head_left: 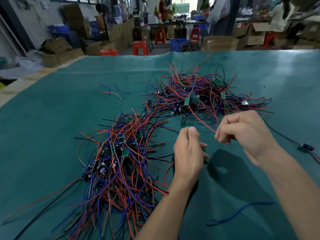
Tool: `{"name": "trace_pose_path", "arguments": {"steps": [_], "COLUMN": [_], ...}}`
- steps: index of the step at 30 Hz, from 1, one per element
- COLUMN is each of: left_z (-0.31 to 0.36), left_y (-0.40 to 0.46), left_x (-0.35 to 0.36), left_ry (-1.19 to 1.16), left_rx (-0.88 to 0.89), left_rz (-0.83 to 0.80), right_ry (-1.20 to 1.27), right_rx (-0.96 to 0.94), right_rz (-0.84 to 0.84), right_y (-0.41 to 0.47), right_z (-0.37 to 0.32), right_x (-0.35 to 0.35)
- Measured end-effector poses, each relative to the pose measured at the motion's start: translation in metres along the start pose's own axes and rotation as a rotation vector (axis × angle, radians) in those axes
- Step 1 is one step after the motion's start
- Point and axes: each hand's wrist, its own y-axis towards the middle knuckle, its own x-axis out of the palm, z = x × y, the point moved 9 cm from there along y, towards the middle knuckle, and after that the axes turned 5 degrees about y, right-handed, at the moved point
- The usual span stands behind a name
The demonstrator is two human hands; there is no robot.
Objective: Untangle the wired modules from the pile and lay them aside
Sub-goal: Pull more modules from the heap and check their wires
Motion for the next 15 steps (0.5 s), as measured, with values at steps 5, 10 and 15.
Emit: {"name": "trace_pose_path", "arguments": {"steps": [5, 10, 15], "left_z": [0.004, 0.006, 0.006], "left_y": [-0.001, 0.000, 0.002], "left_x": [0.004, 0.003, 0.004], "left_ry": [-0.077, -0.094, 0.002], "left_rx": [-0.024, -0.017, 0.034], "left_rz": [-0.022, -0.027, -0.046], "right_ry": [0.075, 0.049, 0.060], "right_rx": [0.072, 0.149, 0.256], "right_rz": [-0.249, -0.490, -0.567], "right_y": [-0.029, -0.037, -0.043], "right_z": [0.016, 0.028, 0.041], "right_x": [0.017, 0.035, 0.035]}}
